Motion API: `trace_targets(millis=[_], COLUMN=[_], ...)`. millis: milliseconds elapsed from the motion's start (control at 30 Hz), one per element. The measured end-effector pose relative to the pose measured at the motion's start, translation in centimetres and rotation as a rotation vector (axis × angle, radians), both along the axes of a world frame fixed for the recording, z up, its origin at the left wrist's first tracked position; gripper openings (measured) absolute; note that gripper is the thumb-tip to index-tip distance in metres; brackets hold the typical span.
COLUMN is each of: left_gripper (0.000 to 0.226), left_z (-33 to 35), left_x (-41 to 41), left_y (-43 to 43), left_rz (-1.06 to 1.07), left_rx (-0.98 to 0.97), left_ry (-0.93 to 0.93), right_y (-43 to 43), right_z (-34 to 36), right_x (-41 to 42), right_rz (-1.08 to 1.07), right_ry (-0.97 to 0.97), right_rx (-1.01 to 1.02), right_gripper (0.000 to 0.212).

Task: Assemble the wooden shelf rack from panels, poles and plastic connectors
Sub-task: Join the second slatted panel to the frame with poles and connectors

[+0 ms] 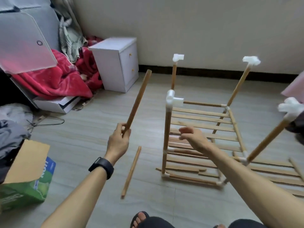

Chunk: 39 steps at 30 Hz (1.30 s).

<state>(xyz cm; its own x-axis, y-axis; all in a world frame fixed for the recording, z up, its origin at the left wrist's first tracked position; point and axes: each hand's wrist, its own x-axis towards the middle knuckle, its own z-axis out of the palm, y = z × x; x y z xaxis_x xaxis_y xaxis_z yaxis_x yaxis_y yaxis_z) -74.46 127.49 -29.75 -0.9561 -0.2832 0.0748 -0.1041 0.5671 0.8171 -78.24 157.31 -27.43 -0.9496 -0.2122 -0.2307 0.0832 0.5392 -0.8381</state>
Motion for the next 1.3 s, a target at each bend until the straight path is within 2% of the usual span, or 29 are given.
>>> trace_targets(millis=[67, 167, 233, 300, 367, 400, 433, 500, 567, 633, 733, 800, 900, 1300], left_gripper=[0.009, 0.012, 0.019, 0.022, 0.025, 0.029, 0.036, 0.044, 0.036, 0.033, 0.026, 0.026, 0.027, 0.028], left_z=[6.2, 13.9, 17.4, 19.3, 19.8, 19.6, 19.2, 18.1, 16.7, 14.7, 13.0, 12.6, 12.5, 12.5], left_x=[-0.9, -1.5, -1.5, -1.5, -1.7, -1.8, -2.1, -2.4, -2.8, -2.9, -2.6, -2.9, -3.4, -3.4], left_y=[1.1, 3.9, 6.4, 8.9, 11.1, 12.1, 12.9, 14.0, 14.4, 14.6, 14.9, 14.7, 14.0, 14.0], left_rz=[-0.037, -0.148, -0.257, -0.360, -0.421, -0.428, -0.414, -0.303, -0.185, -0.188, -0.207, -0.160, -0.101, -0.110], left_rx=[-0.067, -0.207, -0.303, -0.427, -0.495, -0.451, -0.327, 0.107, 0.491, 0.531, 0.628, 0.640, 0.666, 0.669], left_ry=[0.175, 0.387, 0.465, 0.487, 0.489, 0.483, 0.459, 0.282, -0.004, -0.092, 0.077, 0.124, 0.148, 0.147], right_y=[1.2, 2.3, 2.9, 3.5, 4.4, 5.0, 5.6, 6.9, 7.9, 8.5, 8.0, 7.6, 7.5, 6.8], right_z=[3.7, 9.9, 13.5, 16.2, 17.4, 17.3, 16.9, 15.5, 14.1, 13.1, 12.5, 12.1, 11.8, 12.0], right_x=[0.8, 2.3, 3.3, 3.9, 4.2, 4.4, 4.7, 5.3, 5.7, 5.8, 5.7, 5.4, 5.0, 4.9], right_rz=[-0.118, -0.135, -0.123, -0.163, -0.278, -0.352, -0.425, -0.540, -0.588, -0.605, -0.612, -0.639, -0.659, -0.646], right_ry=[0.028, 0.102, 0.113, 0.123, 0.145, 0.149, 0.149, 0.138, 0.113, 0.107, 0.103, 0.106, 0.123, 0.122], right_rx=[-0.253, -0.538, -0.689, -0.824, -0.903, -0.929, -0.954, -0.992, -1.003, -0.998, -0.974, -0.986, -0.990, -0.984], right_gripper=[0.038, 0.065, 0.074, 0.065, 0.043, 0.036, 0.032, 0.030, 0.029, 0.028, 0.027, 0.025, 0.024, 0.026])
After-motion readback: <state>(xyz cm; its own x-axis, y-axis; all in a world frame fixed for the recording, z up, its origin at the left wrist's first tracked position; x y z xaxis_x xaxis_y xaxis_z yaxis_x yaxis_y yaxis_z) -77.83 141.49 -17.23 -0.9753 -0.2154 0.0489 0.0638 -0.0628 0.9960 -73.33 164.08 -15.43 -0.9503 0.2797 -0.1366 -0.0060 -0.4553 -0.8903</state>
